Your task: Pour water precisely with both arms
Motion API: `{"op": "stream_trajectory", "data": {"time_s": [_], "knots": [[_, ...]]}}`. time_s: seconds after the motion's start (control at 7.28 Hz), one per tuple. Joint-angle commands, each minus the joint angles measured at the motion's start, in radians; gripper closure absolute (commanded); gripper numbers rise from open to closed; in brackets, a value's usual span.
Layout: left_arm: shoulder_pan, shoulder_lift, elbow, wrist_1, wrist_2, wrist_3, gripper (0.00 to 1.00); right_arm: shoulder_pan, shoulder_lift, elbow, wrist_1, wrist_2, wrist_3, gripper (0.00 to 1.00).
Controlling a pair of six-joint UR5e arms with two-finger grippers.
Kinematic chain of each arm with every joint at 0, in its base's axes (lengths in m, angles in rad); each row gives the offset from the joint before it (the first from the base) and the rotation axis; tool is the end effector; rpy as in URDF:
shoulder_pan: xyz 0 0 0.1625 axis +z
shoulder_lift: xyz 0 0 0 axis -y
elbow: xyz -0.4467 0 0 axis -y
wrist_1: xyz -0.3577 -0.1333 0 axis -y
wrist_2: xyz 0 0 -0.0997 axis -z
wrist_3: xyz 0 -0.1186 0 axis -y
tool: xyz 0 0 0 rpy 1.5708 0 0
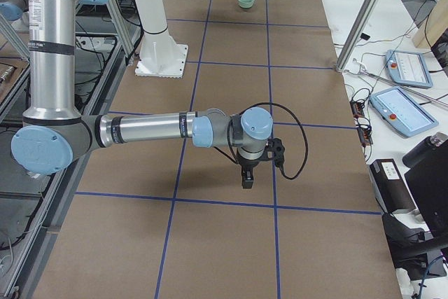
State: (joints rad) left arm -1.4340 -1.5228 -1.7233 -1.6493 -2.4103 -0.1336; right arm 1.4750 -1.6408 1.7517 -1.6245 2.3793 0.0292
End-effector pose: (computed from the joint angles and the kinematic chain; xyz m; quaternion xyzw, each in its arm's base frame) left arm 0.0163 -0.4487 0.6311 0.0280 0.4134 0.0387 0.9093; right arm 0.0063 -0.4311 0.6446 0.0017 -0.3940 -0.0418 0.9181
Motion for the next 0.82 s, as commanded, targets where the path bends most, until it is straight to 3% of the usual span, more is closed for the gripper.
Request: {"op": "stream_trajectory", "data": {"time_s": [0.0, 0.14, 0.27, 0.69], "knots": [[0.134, -0.005, 0.037, -0.117, 0.022, -0.161, 0.0, -0.002, 0.004, -0.001, 0.0, -0.002, 0.0, 0.0], [0.206, 0.006, 0.045, -0.256, 0.093, -0.285, 0.0, -0.004, 0.004, -0.001, 0.003, 0.0, 0.002, 0.0], [0.23, 0.013, 0.085, -0.344, 0.105, -0.337, 0.0, -0.004, 0.004, -0.004, 0.011, -0.002, 0.002, 0.0], [0.27, 0.009, 0.163, -0.419, 0.103, -0.343, 0.0, -0.005, 0.004, -0.009, 0.011, 0.001, 0.002, 0.0]]}}
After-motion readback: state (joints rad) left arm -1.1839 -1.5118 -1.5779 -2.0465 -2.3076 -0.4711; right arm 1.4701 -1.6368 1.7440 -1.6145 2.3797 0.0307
